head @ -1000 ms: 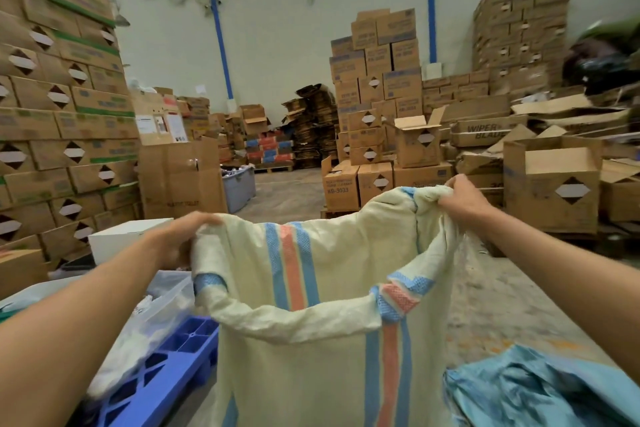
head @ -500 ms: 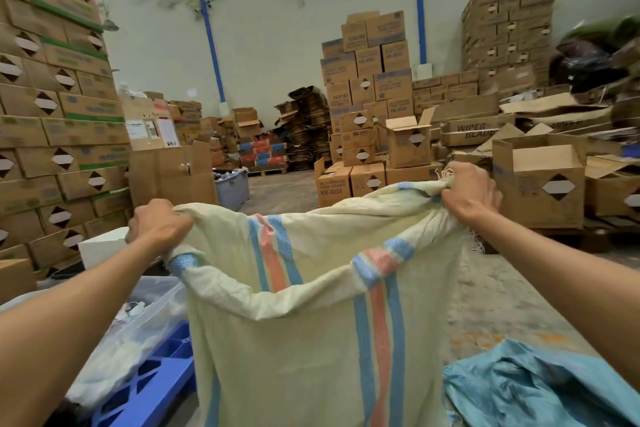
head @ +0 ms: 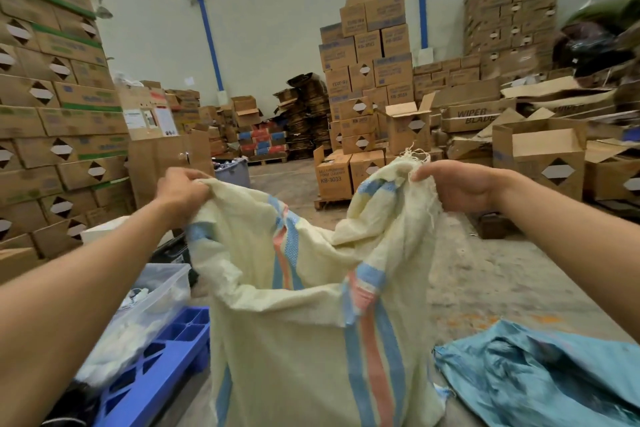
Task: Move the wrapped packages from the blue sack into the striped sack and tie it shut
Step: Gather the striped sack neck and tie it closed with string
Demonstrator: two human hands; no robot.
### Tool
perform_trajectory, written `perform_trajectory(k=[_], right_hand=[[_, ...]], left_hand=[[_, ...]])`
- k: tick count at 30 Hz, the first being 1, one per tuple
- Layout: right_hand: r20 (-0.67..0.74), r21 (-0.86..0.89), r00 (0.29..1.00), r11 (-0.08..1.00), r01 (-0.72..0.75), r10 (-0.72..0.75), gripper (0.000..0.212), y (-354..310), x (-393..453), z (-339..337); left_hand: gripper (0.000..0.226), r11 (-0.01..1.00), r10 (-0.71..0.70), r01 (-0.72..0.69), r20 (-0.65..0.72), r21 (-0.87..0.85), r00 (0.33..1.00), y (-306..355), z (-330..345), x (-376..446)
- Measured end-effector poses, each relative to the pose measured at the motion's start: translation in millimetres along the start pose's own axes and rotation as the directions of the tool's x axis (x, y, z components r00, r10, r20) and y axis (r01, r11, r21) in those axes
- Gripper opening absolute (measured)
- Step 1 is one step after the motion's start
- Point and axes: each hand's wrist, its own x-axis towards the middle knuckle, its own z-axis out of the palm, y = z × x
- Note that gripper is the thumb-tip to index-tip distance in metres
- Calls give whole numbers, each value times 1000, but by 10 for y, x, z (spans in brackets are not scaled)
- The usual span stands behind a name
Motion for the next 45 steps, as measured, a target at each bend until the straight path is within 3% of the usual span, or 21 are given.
perform_trajectory(k=[1, 3, 5, 7, 8, 10, 11, 13, 14, 15, 17, 20, 22, 24, 27, 29, 32, 36, 38, 41, 45], right_hand=[[-13, -34, 999, 999, 38, -38, 59, 18, 25, -18], [-158, -211, 976, 971, 116, -151, 45, 38, 74, 4], [-305, -565, 883, 814, 134, -357, 29, 31, 114, 6], [-393, -849, 736, 525, -61, -551, 25, 48, 121, 24], [-404, -904, 668, 386, -185, -624, 28, 71, 109, 30], [-411, -911, 617, 285, -297, -671, 38, 160, 144, 12], [-459, -887, 627, 356, -294, -629, 39, 187, 160, 12], [-596, -682, 675, 718, -141, -434, 32, 155, 192, 79], [-643, -437, 717, 898, -55, -270, 29, 118, 231, 103], [-640, -162, 762, 987, -4, -102, 27, 85, 266, 111], [-562, 171, 825, 984, 46, 59, 29, 51, 318, 62], [-463, 335, 881, 939, 71, 98, 32, 42, 296, 34], [-424, 279, 905, 956, 95, 34, 28, 73, 268, 5], [-468, 18, 882, 998, 67, -51, 34, 132, 267, -25], [-627, -542, 707, 835, -95, -326, 30, 252, 293, -43], [-620, -719, 646, 652, -240, -446, 20, 342, 267, -3], [-606, -735, 677, 619, -276, -418, 24, 468, 230, 78], [-541, -467, 826, 874, -137, -159, 40, 541, 191, 319], [-506, -452, 858, 874, -176, -89, 40, 615, 186, 386], [-494, -634, 843, 752, -180, -215, 22, 718, 228, 430], [-492, -669, 819, 730, -138, -296, 17, 724, 264, 510]], left_hand=[[21, 988, 127, -107, -184, 114, 975, -14, 42, -32], [17, 937, 286, -184, -353, 296, 891, -50, 120, -121], [25, 939, 219, -93, -367, 332, 904, -104, 155, -132], [40, 961, -56, 100, -172, 259, 984, -101, 93, -94], [48, 967, -207, 202, 12, 157, 978, -46, 34, -82], [56, 920, -372, 390, 385, 33, 845, 46, -108, -33], [62, 907, -380, 420, 499, 33, 779, 81, -168, -3], [77, 921, -307, 388, 653, 22, 692, 118, -260, 67], [82, 927, -260, 376, 705, -11, 660, 126, -290, 76], [87, 922, -229, 383, 727, -52, 648, 118, -289, 84], [97, 894, -202, 429, 743, -126, 638, 99, -274, 82], [89, 920, -223, 381, 673, -95, 705, 45, -265, 72], [54, 976, -210, 216, 450, 40, 868, 41, -241, 24], [16, 984, -37, 12, 141, 178, 989, -5, -188, -43], [21, 881, 254, -188, -99, 435, 962, -66, -101, -145], [34, 862, 228, -145, -117, 486, 967, -133, -39, -151], [30, 933, -28, 45, -54, 358, 998, -171, 96, -190], [31, 954, -272, 299, 322, -37, 907, -197, 307, -348], [45, 919, -275, 379, 513, -108, 813, -198, 316, -435], [69, 852, -173, 467, 717, -235, 676, -245, 246, -472], [93, 791, 13, 469, 777, -393, 629, -338, 223, -495]])
